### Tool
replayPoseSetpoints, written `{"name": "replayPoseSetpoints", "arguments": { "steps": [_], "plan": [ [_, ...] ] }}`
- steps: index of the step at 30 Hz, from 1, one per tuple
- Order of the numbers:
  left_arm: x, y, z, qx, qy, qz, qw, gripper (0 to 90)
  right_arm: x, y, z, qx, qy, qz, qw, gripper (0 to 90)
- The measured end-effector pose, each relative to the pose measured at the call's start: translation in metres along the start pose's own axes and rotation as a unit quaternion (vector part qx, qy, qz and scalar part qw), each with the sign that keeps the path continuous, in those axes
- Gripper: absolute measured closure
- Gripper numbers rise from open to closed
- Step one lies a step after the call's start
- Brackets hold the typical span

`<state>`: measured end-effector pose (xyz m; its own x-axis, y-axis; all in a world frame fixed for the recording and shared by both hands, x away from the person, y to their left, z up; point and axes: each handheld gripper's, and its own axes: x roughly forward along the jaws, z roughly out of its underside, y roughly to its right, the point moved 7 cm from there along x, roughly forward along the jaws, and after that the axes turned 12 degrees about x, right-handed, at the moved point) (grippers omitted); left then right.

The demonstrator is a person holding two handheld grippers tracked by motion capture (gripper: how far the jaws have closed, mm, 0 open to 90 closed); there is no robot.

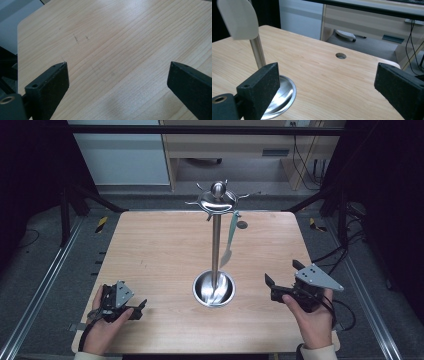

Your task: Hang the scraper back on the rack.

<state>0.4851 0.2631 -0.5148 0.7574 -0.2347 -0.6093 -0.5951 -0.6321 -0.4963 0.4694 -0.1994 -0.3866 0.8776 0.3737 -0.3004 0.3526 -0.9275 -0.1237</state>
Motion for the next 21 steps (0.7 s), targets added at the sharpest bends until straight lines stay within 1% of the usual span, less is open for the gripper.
{"name": "replayPoseSetpoints", "arguments": {
  "steps": [1, 3, 5, 6, 7, 11, 13, 14, 16, 19, 20, 21],
  "plan": [
    [0.001, 0.001, -0.001, -0.005, 0.004, 0.0, 1.0, 3.7, 0.001, 0.001, 0.003, 0.002, -0.003, -0.001, 1.0, 6.8],
    [0.001, 0.001, 0.0, -0.003, 0.003, 0.0, 1.0, 3.7, 0.006, 0.006, 0.01, 0.005, -0.011, 0.004, 0.9999, 6.9],
    [0.001, 0.001, 0.0, -0.004, 0.003, 0.0, 1.0, 3.7, 0.008, 0.008, 0.012, 0.006, -0.014, 0.006, 0.9999, 7.3],
    [0.001, 0.001, 0.0, -0.004, 0.003, -0.001, 1.0, 3.7, 0.012, 0.012, 0.017, 0.007, -0.021, 0.012, 0.9997, 7.7],
    [0.001, 0.001, 0.0, -0.004, 0.003, 0.0, 1.0, 3.7, 0.012, 0.012, 0.017, 0.007, -0.021, 0.012, 0.9997, 7.7],
    [0.001, 0.001, 0.0, -0.002, 0.001, 0.001, 1.0, 3.7, 0.025, 0.021, 0.031, 0.029, -0.043, 0.016, 0.9985, 8.1],
    [0.001, 0.001, 0.0, -0.002, 0.0, 0.0, 1.0, 3.7, 0.033, 0.025, 0.042, 0.035, -0.058, 0.018, 0.9976, 8.7],
    [0.001, 0.001, 0.0, -0.002, 0.0, 0.0, 1.0, 3.7, 0.036, 0.027, 0.046, 0.038, -0.061, 0.02, 0.9972, 8.8],
    [0.001, 0.001, 0.0, -0.003, 0.001, 0.002, 1.0, 3.7, 0.042, 0.031, 0.058, 0.053, -0.071, 0.025, 0.9958, 9.6],
    [0.002, 0.0, -0.001, -0.002, 0.003, 0.002, 1.0, 3.6, 0.048, 0.034, 0.072, 0.069, -0.088, 0.021, 0.9935, 10.9],
    [0.002, 0.0, -0.001, -0.002, 0.004, 0.002, 1.0, 3.6, 0.049, 0.034, 0.08, 0.078, -0.101, 0.018, 0.9917, 11.2],
    [0.002, 0.0, -0.002, -0.001, 0.004, 0.001, 1.0, 3.6, 0.051, 0.034, 0.085, 0.077, -0.11, 0.02, 0.9907, 11.1]
  ]
}}
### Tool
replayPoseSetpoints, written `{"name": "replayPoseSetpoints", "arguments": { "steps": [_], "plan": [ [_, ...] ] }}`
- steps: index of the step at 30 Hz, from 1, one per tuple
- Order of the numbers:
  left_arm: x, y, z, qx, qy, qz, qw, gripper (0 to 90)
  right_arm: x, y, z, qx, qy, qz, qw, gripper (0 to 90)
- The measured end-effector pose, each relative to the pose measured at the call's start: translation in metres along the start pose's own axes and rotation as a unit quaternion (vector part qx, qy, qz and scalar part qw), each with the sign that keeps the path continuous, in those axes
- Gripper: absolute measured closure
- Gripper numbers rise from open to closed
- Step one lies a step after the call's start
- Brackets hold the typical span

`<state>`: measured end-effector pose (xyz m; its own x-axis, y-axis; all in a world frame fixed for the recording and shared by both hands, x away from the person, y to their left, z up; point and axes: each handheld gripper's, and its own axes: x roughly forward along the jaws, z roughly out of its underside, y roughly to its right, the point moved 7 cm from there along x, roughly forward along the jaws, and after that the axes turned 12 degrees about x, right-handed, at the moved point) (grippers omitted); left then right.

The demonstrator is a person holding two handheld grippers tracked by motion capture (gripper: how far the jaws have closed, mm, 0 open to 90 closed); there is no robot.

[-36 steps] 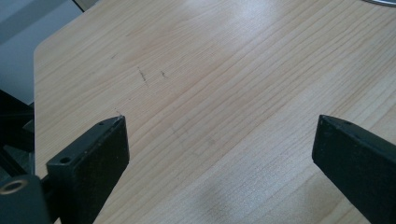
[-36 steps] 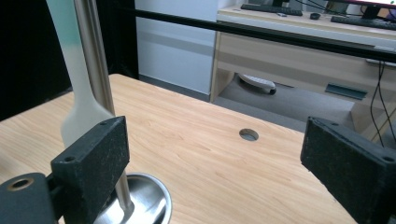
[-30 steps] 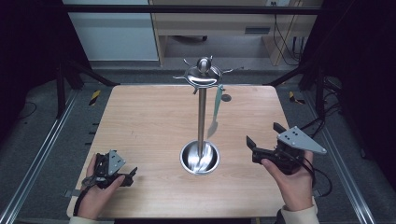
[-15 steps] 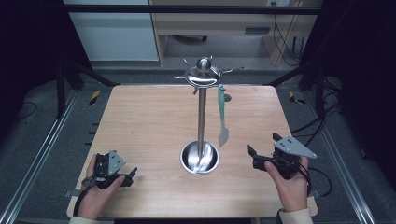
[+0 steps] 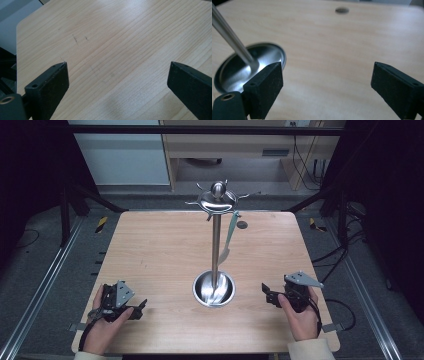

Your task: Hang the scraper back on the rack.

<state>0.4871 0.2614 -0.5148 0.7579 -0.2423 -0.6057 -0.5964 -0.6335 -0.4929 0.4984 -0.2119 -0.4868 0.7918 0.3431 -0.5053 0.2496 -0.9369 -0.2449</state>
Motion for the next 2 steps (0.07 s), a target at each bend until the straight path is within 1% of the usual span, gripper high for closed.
{"name": "replayPoseSetpoints", "arguments": {
  "steps": [1, 2],
  "plan": [
    [0.0002, 0.0, -0.0004, -0.001, 0.001, 0.0, 1.0, 3.6, 0.002, 0.0001, 0.0037, -0.003, -0.013, 0.002, 0.9999, 10.7],
    [0.0004, 0.0004, -0.0011, -0.001, 0.003, 0.001, 1.0, 3.6, 0.002, -0.0004, 0.0029, -0.005, -0.01, 0.006, 0.9999, 10.8]
  ]
}}
